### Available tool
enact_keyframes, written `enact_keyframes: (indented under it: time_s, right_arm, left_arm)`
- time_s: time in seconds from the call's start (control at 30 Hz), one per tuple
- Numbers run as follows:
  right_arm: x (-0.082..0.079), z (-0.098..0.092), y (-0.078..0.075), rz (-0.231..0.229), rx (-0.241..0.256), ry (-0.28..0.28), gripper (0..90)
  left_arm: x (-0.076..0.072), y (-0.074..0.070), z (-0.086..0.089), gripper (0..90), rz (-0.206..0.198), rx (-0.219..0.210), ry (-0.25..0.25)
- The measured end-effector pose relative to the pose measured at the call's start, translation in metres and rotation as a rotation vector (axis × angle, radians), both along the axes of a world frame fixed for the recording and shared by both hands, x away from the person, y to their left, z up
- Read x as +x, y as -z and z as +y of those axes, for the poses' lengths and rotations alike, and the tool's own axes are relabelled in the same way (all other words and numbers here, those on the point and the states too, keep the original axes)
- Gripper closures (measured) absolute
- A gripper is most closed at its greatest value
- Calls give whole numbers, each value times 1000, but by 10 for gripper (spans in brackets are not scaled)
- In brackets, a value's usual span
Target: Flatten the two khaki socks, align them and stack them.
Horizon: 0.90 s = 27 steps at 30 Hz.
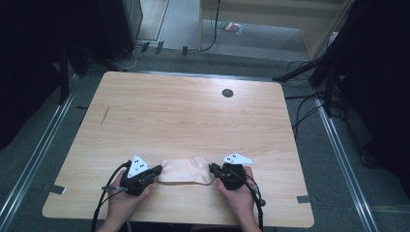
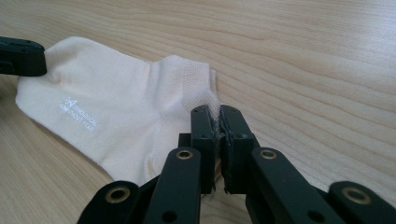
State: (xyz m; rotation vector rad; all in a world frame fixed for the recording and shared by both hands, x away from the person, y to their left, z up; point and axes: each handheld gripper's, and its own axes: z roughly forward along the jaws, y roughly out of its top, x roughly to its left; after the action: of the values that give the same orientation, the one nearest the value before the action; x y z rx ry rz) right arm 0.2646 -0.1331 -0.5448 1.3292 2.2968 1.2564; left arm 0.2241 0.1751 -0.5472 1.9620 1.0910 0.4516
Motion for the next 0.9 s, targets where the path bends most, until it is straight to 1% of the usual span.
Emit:
enact_keyframes:
  time_s: [0.1,0.17,0.33,0.43,0.47,0.5,0.53,0.57,0.6,0.67,0.73,0.77,0.83,0.87,0.9]
  right_arm:
    - [0,0,0,-2,1,1,856]
    - [0,0,2,-3,-2,3,856]
    - [1,0,3,-4,-2,1,855]
    - [1,-1,3,1,10,-1,830]
    - [1,-2,2,-8,44,-12,714]
    - [0,-4,1,-22,64,-14,653]
    - [0,-4,1,-22,64,-14,653]
    - [0,-5,-1,-28,75,-15,599]
    - [0,-6,-2,-46,86,-13,542]
    - [-1,-9,-4,-73,82,4,448]
    - [0,-11,-6,-99,67,27,374]
    - [-1,-12,-7,-98,61,45,337]
    - [-2,-13,-10,-96,61,58,261]
    - [-2,-14,-12,-98,63,57,213]
    - [-1,-14,-14,-102,61,62,166]
  left_arm:
    - [0,1,0,900,-1,-2,-5]
    - [1,2,0,900,1,-12,-8]
    - [1,3,0,900,-4,-9,-7]
    - [1,3,1,889,-11,-14,-3]
    - [0,2,2,795,-18,-23,-3]
    - [0,2,3,731,-27,-31,-14]
    - [1,2,4,731,-34,-39,-17]
    - [1,1,6,682,-38,-62,-14]
    - [2,2,7,627,-41,-76,-19]
    - [3,1,10,497,-32,-101,-30]
    - [4,-1,13,398,-29,-117,-43]
    - [4,-2,14,342,-22,-125,-56]
    - [5,-5,16,210,-15,-134,-76]
    - [5,-6,19,159,-14,-145,-84]
    - [5,-7,21,142,-16,-152,-85]
